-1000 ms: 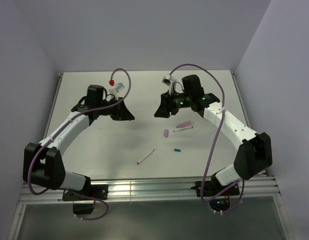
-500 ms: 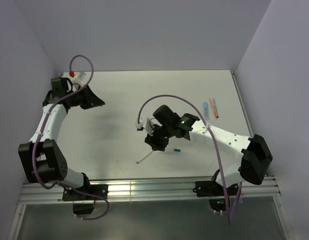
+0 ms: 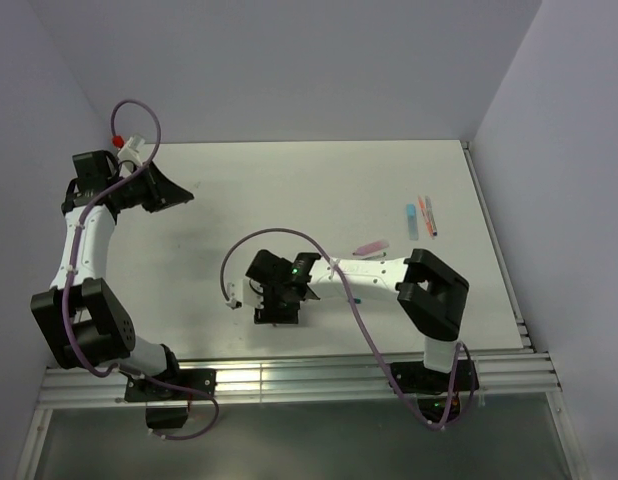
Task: Insert the pens into the pen caps
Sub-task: Pick up the pen from the center of the board.
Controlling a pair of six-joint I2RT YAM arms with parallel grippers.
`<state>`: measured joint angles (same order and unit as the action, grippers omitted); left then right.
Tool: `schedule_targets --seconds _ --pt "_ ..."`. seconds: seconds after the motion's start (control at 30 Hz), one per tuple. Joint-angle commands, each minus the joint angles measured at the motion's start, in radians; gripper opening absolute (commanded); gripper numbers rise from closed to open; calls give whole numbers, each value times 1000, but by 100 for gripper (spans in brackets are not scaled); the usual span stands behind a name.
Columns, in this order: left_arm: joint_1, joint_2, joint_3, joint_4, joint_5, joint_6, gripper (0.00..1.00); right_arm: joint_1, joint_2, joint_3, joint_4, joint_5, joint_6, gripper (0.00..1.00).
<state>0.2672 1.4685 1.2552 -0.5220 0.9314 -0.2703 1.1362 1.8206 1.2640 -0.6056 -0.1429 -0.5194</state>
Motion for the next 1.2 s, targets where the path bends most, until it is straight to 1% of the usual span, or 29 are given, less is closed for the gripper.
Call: schedule_targets --seconds 0.0,0.17,0.37,0.47,0.5,0.57,0.6,0.63,0.67,0.73,0.77,0.8,0.87,0.93,1.03,1.07,1.17 --pt "7 -23 -19 -13 56 54 0 10 20 57 49 65 -50 63" --pt "21 -25 -23 -16 75 82 0 37 63 26 53 63 -99 62" --pt "38 -8 -42 2 104 65 0 54 95 5 66 63 -122 62" --pt "43 -10 -54 20 112 59 0 53 126 14 66 80 -125 52" --pt "43 -10 -54 25 113 59 0 53 141 14 66 78 -125 44" --pt "46 -10 -51 27 115 59 0 47 161 29 64 75 -96 33" --pt "47 -11 -50 27 119 59 0 40 181 38 63 69 -81 26" --pt "49 -11 -46 27 119 59 0 33 190 63 58 66 -64 21" --pt "52 -11 -46 33 119 57 0 13 210 78 55 75 -19 12" --pt "53 -11 -48 42 122 46 1 -15 227 141 44 65 37 3" --pt "55 -11 -51 46 122 42 0 -32 235 165 38 56 101 0" --pt "56 -13 -54 62 122 36 0 -71 241 190 30 45 136 0" --pt "61 -10 -66 80 132 22 0 -111 253 245 23 19 218 0" --pt "60 -11 -83 109 142 10 0 -162 250 288 18 0 263 0" --pt "60 -23 -122 142 185 28 0 -228 227 336 14 -82 340 0" --pt "61 -33 -137 146 207 39 0 -245 209 351 9 -142 379 0" --pt "61 -95 -192 188 277 63 0 -320 168 400 9 -231 450 0"
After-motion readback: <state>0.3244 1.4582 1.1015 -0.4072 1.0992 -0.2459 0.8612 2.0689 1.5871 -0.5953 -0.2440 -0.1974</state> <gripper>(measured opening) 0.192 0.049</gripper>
